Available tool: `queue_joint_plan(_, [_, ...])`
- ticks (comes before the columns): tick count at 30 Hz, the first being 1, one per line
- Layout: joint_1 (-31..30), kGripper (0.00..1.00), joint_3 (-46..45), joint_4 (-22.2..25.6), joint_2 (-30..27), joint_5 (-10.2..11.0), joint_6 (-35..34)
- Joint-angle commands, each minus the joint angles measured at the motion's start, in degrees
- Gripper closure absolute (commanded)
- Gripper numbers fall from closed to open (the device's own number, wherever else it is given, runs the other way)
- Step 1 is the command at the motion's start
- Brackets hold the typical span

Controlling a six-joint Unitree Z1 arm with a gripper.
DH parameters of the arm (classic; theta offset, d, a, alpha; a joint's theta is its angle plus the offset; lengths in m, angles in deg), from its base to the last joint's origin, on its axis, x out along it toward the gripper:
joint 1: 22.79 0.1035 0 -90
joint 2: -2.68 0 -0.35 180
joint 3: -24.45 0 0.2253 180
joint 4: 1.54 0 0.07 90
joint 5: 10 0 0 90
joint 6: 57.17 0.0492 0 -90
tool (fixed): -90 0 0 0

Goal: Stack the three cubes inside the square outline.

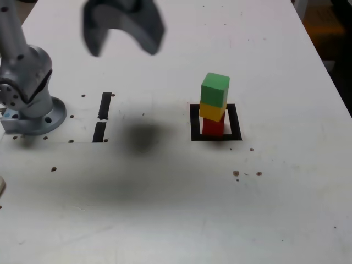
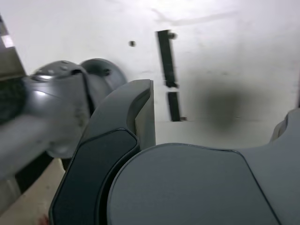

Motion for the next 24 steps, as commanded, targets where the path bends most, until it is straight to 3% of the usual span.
queue_joint_plan(1, [-0.4, 0.0, -12.6, -2.9, -6.2, 0.4, 0.3])
queue_joint_plan(6, [-0.5, 0.01, -23.3, -11.1, -7.3, 0.2, 1.8])
queue_joint_plan(16, [-1.3, 0.0, -32.5, -23.3, -7.4, -4.9, 3.8])
queue_joint_plan(19, [-1.5, 0.0, -33.6, -25.3, -5.8, -5.8, 4.3])
queue_joint_plan(24, [-1.5, 0.0, -32.3, -24.5, -2.7, -4.8, 5.3])
